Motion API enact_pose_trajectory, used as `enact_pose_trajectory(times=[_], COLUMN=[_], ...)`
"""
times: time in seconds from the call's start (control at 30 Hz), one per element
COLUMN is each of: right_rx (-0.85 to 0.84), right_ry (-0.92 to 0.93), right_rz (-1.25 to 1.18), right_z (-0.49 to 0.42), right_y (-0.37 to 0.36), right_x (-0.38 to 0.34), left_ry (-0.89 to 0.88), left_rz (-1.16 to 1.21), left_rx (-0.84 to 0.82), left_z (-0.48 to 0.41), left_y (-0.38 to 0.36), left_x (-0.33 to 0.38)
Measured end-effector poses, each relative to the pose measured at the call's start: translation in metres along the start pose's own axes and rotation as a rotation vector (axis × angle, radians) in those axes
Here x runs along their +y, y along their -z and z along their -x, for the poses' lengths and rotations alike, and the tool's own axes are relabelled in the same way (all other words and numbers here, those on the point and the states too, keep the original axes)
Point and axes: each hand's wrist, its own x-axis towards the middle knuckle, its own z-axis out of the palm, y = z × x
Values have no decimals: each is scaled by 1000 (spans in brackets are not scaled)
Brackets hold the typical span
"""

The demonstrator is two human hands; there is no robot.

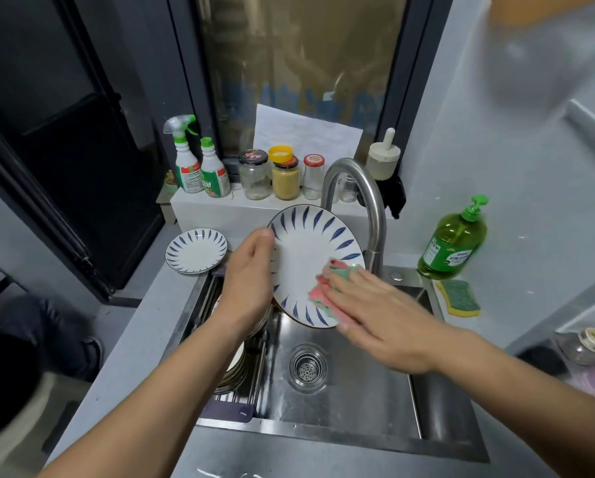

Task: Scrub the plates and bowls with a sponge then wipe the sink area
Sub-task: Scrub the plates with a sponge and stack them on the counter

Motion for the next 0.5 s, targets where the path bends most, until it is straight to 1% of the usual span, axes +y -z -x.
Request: enact_pose_trajectory(times=[0.07, 0.13, 0.2, 0.27, 0.33, 0.4, 0.5], right_rx=[-1, 56, 97, 64, 24, 11, 32], right_ry=[38, 47, -44, -194, -293, -297, -263], right_rz=[-42, -62, 2, 95, 148, 140, -31], right_z=[-14, -32, -46, -44, -29, -14, -2], right_y=[-3, 3, 16, 24, 17, 2, -21], right_x=[-22, -31, -16, 7, 16, 0, -30], left_ry=[4, 38, 58, 58, 30, -2, -9], left_rz=[-18, 21, 46, 46, 27, 11, -10], left_rx=[-39, -90, -104, -54, 7, 37, 51], left_z=[4, 12, 18, 16, 11, 9, 13], left_y=[-6, -13, -15, -11, -4, 0, 3], left_x=[-3, -5, -4, 0, 5, 7, 1])
